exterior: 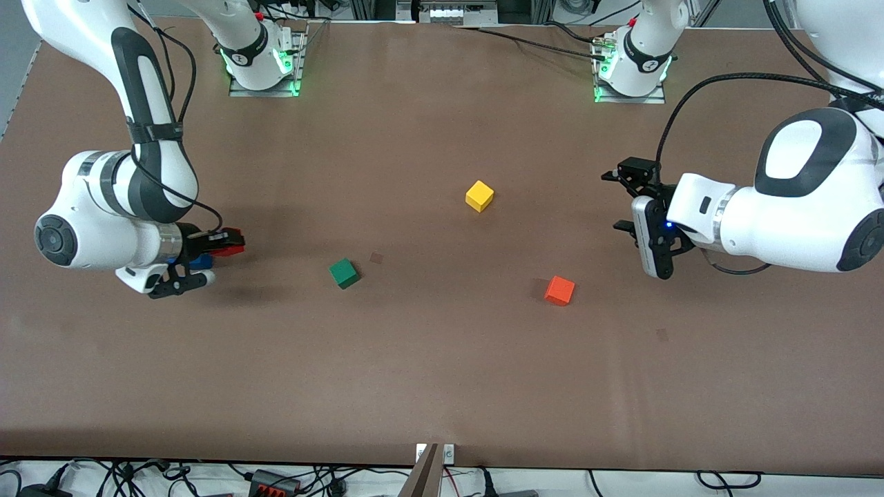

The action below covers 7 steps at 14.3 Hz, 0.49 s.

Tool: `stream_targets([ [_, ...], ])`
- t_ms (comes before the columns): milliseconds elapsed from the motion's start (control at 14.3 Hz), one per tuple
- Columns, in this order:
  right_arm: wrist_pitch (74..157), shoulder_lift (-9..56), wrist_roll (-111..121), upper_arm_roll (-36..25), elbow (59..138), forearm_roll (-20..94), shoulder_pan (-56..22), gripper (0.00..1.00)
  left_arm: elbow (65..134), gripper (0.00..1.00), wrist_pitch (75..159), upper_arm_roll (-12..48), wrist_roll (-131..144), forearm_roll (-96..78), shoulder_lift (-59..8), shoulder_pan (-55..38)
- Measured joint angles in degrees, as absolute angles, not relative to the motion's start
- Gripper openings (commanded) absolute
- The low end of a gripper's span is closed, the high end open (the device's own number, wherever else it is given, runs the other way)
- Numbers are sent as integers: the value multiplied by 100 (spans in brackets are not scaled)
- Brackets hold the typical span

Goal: Pass red block to right arm, stack on blue
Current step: 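Lower the red cube onto the blue cube with the right gripper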

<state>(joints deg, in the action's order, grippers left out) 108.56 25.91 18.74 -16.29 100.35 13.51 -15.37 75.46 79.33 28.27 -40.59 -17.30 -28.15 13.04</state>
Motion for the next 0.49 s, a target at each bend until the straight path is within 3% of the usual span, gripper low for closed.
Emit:
stream_targets([
  [488,12689,2477,1879,-1953,11106,774,-1534,0,7158,100,7934,2789,-3859,-48,-2819,1330],
])
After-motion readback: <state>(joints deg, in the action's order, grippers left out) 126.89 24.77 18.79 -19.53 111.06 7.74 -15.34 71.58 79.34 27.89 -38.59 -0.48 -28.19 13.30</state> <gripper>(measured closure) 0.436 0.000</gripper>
